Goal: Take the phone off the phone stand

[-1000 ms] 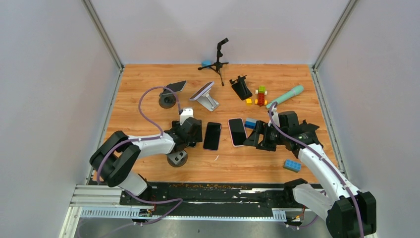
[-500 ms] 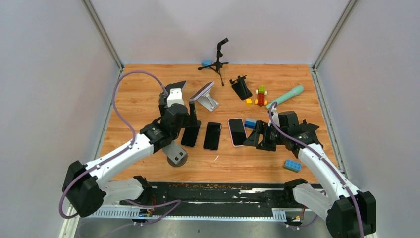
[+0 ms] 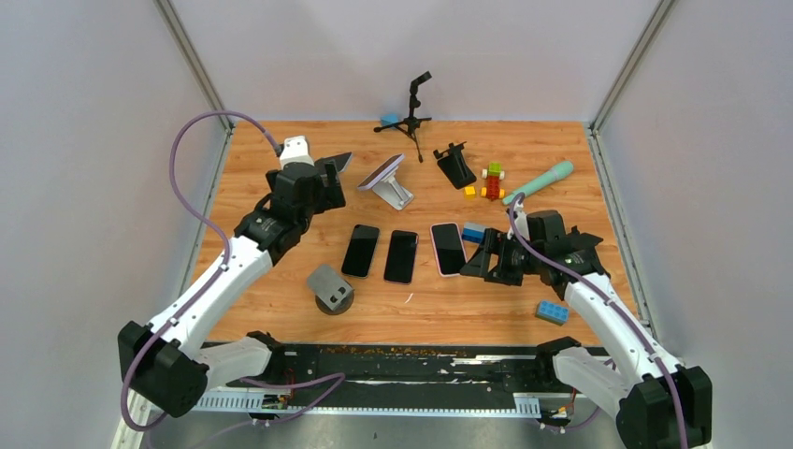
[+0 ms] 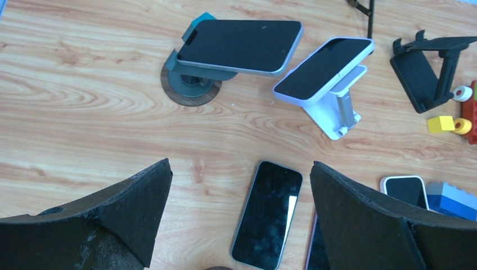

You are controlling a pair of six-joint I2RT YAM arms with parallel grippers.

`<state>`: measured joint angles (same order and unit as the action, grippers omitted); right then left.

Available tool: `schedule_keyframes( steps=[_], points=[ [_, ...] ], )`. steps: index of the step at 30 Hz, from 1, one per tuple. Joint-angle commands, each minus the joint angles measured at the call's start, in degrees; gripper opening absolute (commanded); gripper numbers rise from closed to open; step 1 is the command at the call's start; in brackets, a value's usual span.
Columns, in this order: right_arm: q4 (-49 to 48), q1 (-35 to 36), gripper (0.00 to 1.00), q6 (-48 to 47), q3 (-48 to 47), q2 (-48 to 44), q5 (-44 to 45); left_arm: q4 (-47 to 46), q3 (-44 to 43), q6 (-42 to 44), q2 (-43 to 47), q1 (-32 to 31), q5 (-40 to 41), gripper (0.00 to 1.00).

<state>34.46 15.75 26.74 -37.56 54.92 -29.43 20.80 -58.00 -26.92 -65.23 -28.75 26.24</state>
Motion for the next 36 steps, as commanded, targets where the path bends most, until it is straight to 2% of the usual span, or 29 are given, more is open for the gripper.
schedule_keyframes(
  steps=[1, 8, 13, 16, 25, 31, 36],
  points=[
    [0.91, 0.22, 0.77, -1.41, -1.72, -1.34, 0.43, 1.85, -2.05, -0.06, 1.22, 2.78, -4.21, 1.00],
    [1.18, 0.18, 0.77, -0.96, -3.88, -1.42, -0.52, 2.22, -1.26, 1.19, 3.71, 3.52, -6.53, 1.00],
    [-0.85, 0.29, 0.76, 0.92, -11.51, 1.50, -3.42, 2.82, 3.14, 4.61, 8.49, 3.53, -11.46, 1.00],
    [-4.21, 1.82, 0.75, 3.42, -16.63, 4.76, -3.60, 5.81, 6.48, 5.53, 12.28, 3.53, -11.46, 1.00],
    [-9.69, 14.27, 0.74, 9.52, -36.45, 25.70, 5.39, 12.94, 13.13, 5.88, 26.01, 3.53, -9.21, 1.00],
    [-22.25, 18.04, 0.73, 17.72, -44.91, 39.28, 8.02, 16.07, 11.85, 7.33, 28.38, 3.53, -11.33, 1.00],
    [-24.50, 20.72, 0.71, 19.16, -55.34, 50.64, 11.00, 18.78, 10.78, 8.53, 29.52, 3.53, -11.32, 1.00]
  ],
)
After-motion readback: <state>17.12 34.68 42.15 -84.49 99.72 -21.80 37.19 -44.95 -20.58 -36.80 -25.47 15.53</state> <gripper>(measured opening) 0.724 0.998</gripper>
